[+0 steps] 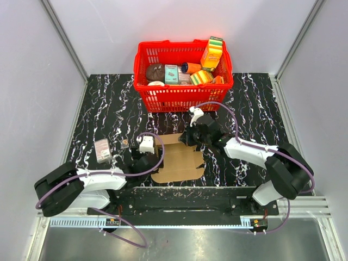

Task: Fold the paper box

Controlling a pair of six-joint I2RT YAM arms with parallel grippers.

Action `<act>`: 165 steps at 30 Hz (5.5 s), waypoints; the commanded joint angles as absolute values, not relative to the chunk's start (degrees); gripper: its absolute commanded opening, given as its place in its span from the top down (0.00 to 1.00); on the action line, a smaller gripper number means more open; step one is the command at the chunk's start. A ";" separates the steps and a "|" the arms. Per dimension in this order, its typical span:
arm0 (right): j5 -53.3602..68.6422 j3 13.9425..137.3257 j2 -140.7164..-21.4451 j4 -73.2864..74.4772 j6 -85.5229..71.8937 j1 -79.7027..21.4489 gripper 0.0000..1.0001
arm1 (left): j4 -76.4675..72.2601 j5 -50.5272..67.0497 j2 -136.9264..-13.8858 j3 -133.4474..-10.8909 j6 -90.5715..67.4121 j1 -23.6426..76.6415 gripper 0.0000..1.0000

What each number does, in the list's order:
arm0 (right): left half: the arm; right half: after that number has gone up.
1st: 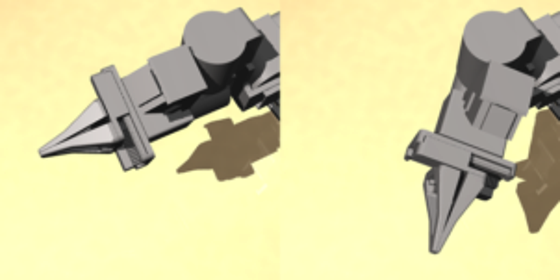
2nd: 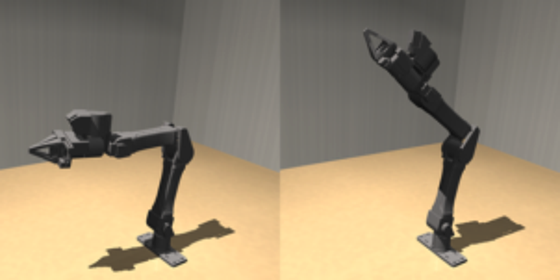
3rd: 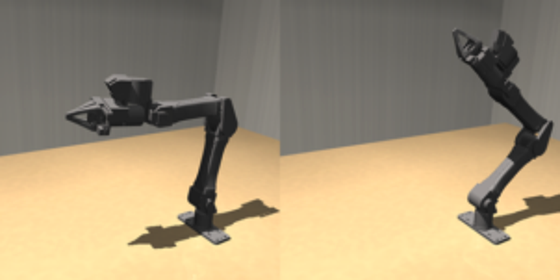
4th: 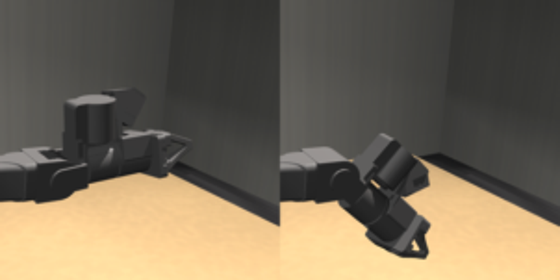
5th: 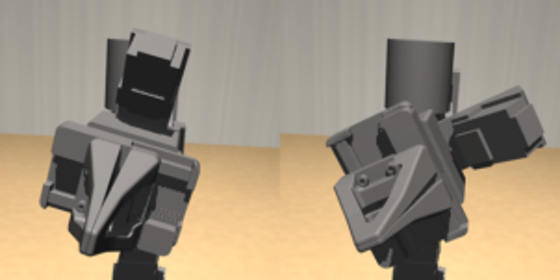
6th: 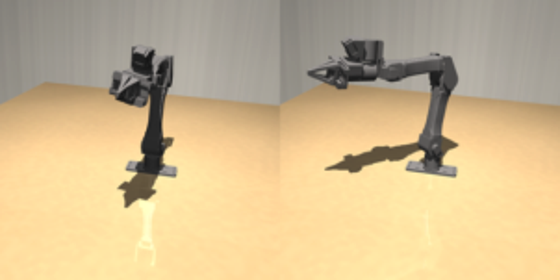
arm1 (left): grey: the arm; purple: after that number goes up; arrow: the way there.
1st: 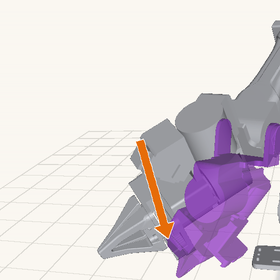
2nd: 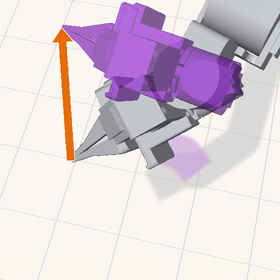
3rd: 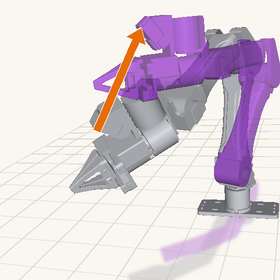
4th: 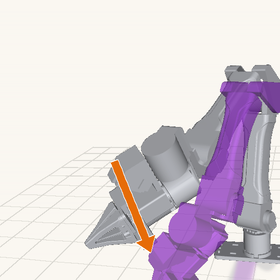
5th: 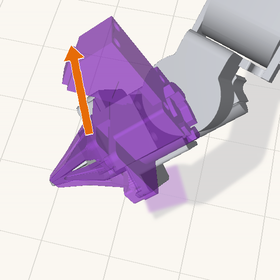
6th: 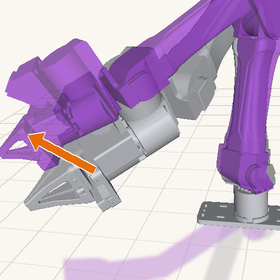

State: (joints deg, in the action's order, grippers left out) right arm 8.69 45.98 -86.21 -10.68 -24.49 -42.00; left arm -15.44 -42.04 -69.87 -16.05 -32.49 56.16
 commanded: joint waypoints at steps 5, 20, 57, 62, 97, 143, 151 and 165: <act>9.05 46.58 -86.57 -12.48 -24.96 -42.28 0.98 | -6.77 -34.02 -63.30 -18.37 -35.24 57.30 0.06; 9.32 45.44 -86.22 -13.01 -25.66 -42.28 0.98 | 0.71 -31.90 -37.97 -21.97 -27.17 58.27 0.31; 8.53 45.09 -83.41 -12.04 -25.66 -42.19 0.98 | -18.02 -20.30 -70.40 -31.29 -17.32 48.78 0.45; 8.44 45.09 -82.97 -11.69 -25.66 -42.19 0.98 | -18.02 -20.83 -71.28 -31.38 -16.96 48.60 0.45; 1.22 26.30 -53.96 2.90 -38.84 -42.19 0.98 | -18.19 -20.30 -72.16 -30.59 -17.05 48.25 0.46; -7.73 27.51 -68.04 2.72 -37.98 -42.19 0.97 | -17.31 -20.48 -70.22 -29.27 -16.79 48.25 0.49; -14.67 31.72 -55.73 11.07 -32.53 -42.19 0.73 | -17.40 -20.39 -70.23 -29.27 -16.79 48.25 0.50; -20.65 45.96 -64.76 21.71 -13.81 -42.10 0.19 | -17.49 -20.65 -69.87 -28.83 -16.79 48.25 0.50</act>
State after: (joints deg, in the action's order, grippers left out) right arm -17.45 41.34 -62.52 19.14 -21.89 -42.04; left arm -16.82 -21.19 -71.16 -29.82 -16.91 48.51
